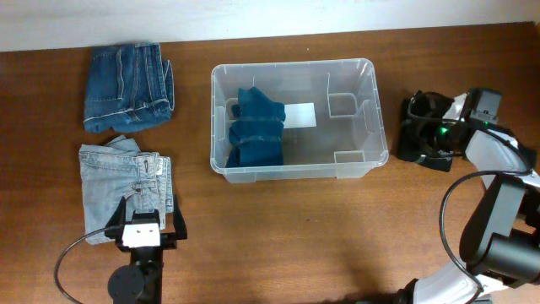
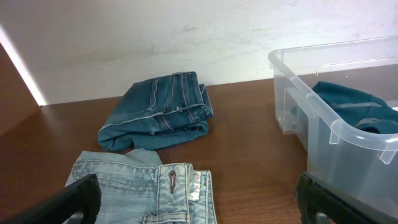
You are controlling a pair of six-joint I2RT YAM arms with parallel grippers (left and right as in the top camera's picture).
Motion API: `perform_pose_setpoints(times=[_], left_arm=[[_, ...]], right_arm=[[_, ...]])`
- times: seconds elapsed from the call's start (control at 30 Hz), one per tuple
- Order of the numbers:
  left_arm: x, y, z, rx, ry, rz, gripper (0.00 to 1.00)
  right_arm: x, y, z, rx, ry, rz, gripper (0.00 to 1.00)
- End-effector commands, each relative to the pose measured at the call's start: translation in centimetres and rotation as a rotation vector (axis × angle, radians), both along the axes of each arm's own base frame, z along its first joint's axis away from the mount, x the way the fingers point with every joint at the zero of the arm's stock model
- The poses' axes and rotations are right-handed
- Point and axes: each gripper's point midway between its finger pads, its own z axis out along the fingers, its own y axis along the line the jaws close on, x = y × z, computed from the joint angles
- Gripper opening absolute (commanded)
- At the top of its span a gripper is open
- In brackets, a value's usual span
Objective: Pack container
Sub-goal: 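Move the right gripper to the black taped garment on the right, then grasp the black garment with the right gripper and lift it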
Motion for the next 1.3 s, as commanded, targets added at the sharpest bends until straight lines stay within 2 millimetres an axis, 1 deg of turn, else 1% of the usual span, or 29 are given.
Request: perform_pose_setpoints(times=[0.0, 0.07, 0.13, 0.17, 0.2, 0.27, 0.33, 0.4, 0.47, 0.53, 0.73, 0.83, 0.93, 1.27], left_arm=[[0.0, 0.0, -0.1, 0.016, 0.001, 0.001, 0.99], [0.0, 0.0, -0.1, 0.016, 0.001, 0.001, 0.99], [0.0, 0.0, -0.1, 0.016, 0.001, 0.001, 0.99], [0.0, 0.0, -0.1, 0.016, 0.000, 0.001, 0.99], [0.0, 0.0, -0.1, 0.016, 0.001, 0.001, 0.99], [0.0, 0.0, -0.1, 0.016, 0.001, 0.001, 0.99], [0.0, 0.0, -0.1, 0.016, 0.001, 0.001, 0.99], [0.0, 0.0, -0.1, 0.016, 0.001, 0.001, 0.99], [0.0, 0.0, -0.1, 0.016, 0.001, 0.001, 0.99], [0.0, 0.0, -0.1, 0.016, 0.001, 0.001, 0.99], [0.0, 0.0, -0.1, 0.016, 0.001, 0.001, 0.99], [0.0, 0.0, -0.1, 0.016, 0.001, 0.001, 0.99], [0.0, 0.0, -0.1, 0.016, 0.001, 0.001, 0.99], [0.0, 0.0, -0.1, 0.016, 0.001, 0.001, 0.99]], right_arm=[[0.3, 0.4, 0.4, 0.009, -0.008, 0.065, 0.54], [-0.1, -0.7, 1.1, -0.008, 0.003, 0.077, 0.58], [-0.7, -2.5, 2.3, -0.011, 0.021, 0.061, 0.61], [-1.4, -4.4, 4.1, 0.003, 0.033, 0.032, 0.61], [-1.7, -5.1, 5.1, 0.009, 0.025, 0.039, 0.61], [-1.9, -5.8, 6.4, 0.018, 0.002, 0.065, 0.62], [-2.2, -6.3, 7.5, 0.022, -0.016, 0.089, 0.65], [-2.6, -6.9, 7.8, 0.017, -0.016, 0.090, 0.68], [-2.8, -7.0, 7.2, 0.011, -0.011, 0.104, 0.73], [-2.9, -6.8, 6.3, 0.006, -0.003, 0.137, 0.86], [-2.2, -6.8, 2.9, 0.046, 0.032, 0.160, 0.99], [-1.7, -6.5, 1.6, 0.076, 0.014, 0.196, 0.99], [-1.6, -6.5, 0.3, 0.082, 0.026, 0.212, 0.99], [-1.3, -6.8, -1.4, 0.088, 0.037, 0.210, 0.99]])
